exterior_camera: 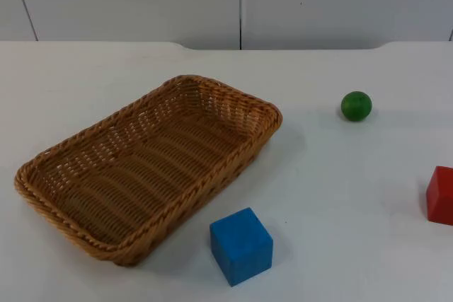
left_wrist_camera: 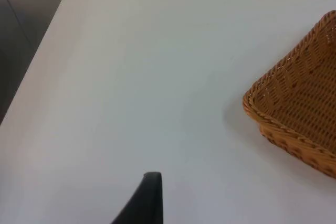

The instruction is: Place all geometric objects except the red cube into the basket.

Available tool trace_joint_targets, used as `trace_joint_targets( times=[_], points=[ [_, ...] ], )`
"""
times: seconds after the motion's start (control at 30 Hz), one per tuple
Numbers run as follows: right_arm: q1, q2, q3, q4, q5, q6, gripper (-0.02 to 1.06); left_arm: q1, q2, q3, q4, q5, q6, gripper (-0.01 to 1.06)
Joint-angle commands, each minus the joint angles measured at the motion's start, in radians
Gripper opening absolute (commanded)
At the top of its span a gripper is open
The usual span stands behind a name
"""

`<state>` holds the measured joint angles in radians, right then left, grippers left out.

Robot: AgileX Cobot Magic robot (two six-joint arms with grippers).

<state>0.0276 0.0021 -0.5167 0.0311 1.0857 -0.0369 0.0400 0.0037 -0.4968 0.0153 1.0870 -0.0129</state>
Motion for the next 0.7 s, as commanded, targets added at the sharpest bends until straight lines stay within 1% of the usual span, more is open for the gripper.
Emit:
trace_joint_targets(
  times=[0.0,0.17,0.3,0.33,0.47,0.5,0.67],
  points=[
    [-0.006,-0.002,0.002,0.0,-0.008,0.0,1.05,-0.004,-0.004,0.002,-0.026,-0.012,0.013,1.05],
    [-0.006,-0.002,-0.021,0.001,-0.03,-0.002,1.05,-0.004,-0.004,-0.001,-0.041,-0.014,0.032,1.05],
    [-0.006,0.056,-0.078,0.001,-0.103,-0.005,1.05,-0.004,0.075,-0.053,-0.052,-0.05,0.024,1.05],
    [-0.006,0.056,-0.078,0.001,-0.103,-0.005,1.05,-0.004,0.075,-0.053,-0.052,-0.05,0.024,1.05],
    [-0.006,0.207,-0.123,-0.001,-0.19,-0.005,1.05,-0.004,0.213,-0.106,-0.107,-0.126,0.024,1.05],
    [-0.006,0.207,-0.123,-0.001,-0.19,-0.005,1.05,-0.004,0.213,-0.106,-0.107,-0.126,0.024,1.05],
    [-0.006,0.439,-0.179,-0.003,-0.254,-0.006,1.05,-0.004,0.416,-0.162,-0.13,-0.18,0.024,1.05]
  ],
)
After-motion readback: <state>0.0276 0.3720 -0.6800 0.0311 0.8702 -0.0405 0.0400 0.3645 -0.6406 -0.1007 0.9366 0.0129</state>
